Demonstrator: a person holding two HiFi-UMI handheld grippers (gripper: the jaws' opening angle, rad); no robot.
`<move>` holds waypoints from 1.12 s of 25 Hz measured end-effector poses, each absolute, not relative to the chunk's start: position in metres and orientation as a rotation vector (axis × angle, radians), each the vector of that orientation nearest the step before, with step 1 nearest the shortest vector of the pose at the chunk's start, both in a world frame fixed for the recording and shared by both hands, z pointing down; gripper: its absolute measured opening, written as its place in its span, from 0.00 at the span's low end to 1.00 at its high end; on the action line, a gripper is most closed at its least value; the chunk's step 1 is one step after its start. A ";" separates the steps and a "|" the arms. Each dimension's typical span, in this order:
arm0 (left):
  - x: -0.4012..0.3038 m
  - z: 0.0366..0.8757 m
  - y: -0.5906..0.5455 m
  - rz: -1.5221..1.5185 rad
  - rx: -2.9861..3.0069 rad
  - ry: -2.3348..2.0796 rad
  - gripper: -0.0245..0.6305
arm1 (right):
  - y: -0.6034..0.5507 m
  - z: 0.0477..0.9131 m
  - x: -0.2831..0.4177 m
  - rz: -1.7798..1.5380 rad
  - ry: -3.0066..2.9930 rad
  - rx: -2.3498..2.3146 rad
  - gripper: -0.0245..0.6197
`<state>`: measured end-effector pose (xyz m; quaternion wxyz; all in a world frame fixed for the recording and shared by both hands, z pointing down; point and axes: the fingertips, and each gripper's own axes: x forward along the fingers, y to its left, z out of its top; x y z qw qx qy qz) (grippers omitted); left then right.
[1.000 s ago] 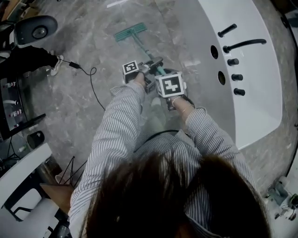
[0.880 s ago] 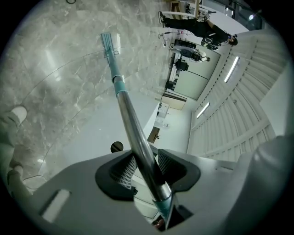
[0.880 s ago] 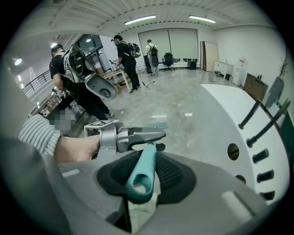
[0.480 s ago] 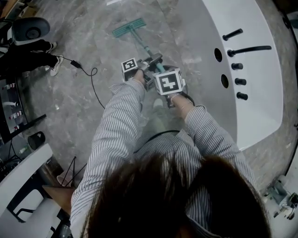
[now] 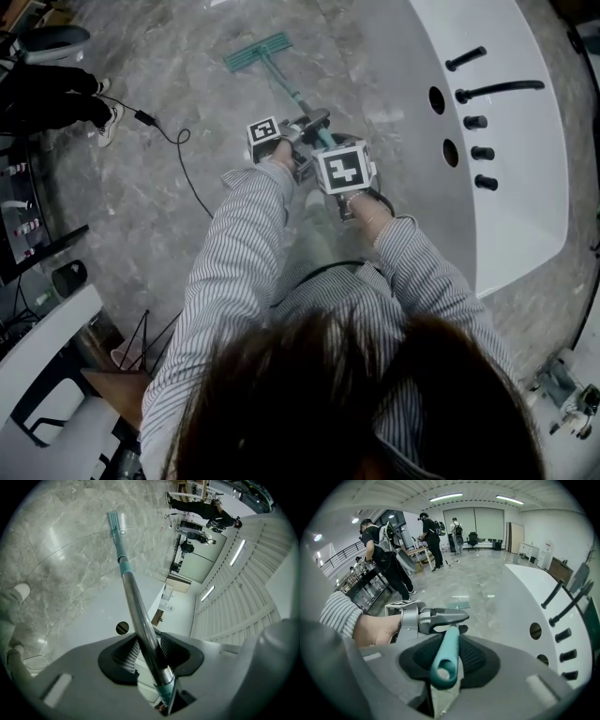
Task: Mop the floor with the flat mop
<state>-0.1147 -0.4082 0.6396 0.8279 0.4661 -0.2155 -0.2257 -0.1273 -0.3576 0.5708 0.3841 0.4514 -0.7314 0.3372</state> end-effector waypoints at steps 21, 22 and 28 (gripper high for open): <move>0.043 0.639 -0.113 -0.653 0.952 -0.475 0.24 | -0.053 0.580 0.038 0.829 -1.895 1.058 0.21; 0.053 0.641 -0.097 -0.659 0.948 -0.476 0.23 | -0.037 0.583 0.048 0.818 -1.894 1.043 0.21; 0.098 0.638 -0.010 -0.648 0.932 -0.476 0.22 | 0.050 0.579 0.091 0.768 -1.886 0.969 0.21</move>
